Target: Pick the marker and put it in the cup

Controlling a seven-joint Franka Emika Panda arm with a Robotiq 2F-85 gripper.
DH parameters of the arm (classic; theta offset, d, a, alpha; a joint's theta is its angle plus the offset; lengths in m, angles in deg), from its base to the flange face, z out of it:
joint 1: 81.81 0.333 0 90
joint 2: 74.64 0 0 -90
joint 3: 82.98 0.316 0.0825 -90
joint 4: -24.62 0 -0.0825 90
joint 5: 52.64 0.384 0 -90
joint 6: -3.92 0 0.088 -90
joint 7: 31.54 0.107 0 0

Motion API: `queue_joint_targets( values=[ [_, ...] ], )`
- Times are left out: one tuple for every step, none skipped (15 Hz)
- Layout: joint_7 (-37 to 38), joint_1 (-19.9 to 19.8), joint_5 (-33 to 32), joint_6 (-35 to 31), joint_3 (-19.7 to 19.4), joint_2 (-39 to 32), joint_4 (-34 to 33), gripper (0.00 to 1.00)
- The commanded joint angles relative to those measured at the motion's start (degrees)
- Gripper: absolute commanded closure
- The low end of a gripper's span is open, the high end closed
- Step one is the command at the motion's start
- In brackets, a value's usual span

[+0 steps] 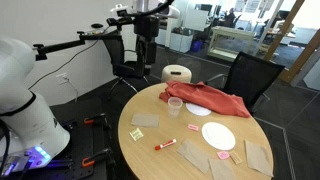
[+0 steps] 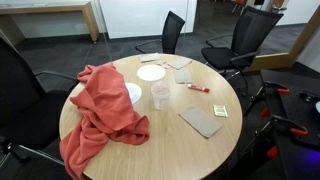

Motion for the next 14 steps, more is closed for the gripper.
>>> queue_joint_targets(
  values=[
    [0.1, 0.2, -0.1, 0.1, -0.2, 0.0, -0.1, 0.00],
    [0.1, 0.2, -0.1, 0.1, -0.2, 0.0, -0.1, 0.00],
    [0.1, 0.2, -0.1, 0.1, -0.2, 0.0, -0.1, 0.00],
    [0.1, 0.2, -0.1, 0.1, -0.2, 0.0, -0.1, 0.00],
    [0.1, 0.2, -0.1, 0.1, -0.2, 0.0, -0.1, 0.00],
    [0.1, 0.2, -0.1, 0.1, -0.2, 0.0, -0.1, 0.00],
    [0.3, 0.2, 0.1, -0.4, -0.2, -0.5, 0.0, 0.00],
    [0.7, 0.2, 0.3, -1.2, -0.2, -1.1, 0.2, 0.00],
    [1.3, -0.1, 0.1, -2.3, -0.2, -1.6, 0.5, 0.00],
    [1.3, -0.2, 0.0, -3.5, -0.5, -2.8, 0.7, 0.00],
    [1.4, -0.3, 0.0, -5.0, -0.6, -3.6, 1.1, 0.00],
    [1.4, -0.4, -0.2, -6.7, -0.8, -4.6, 1.6, 0.00],
    [1.9, -0.7, -0.6, -9.3, -0.9, -5.8, 2.3, 0.00],
    [1.8, -0.8, -0.6, -11.1, -1.2, -7.0, 2.8, 0.00]
  ],
)
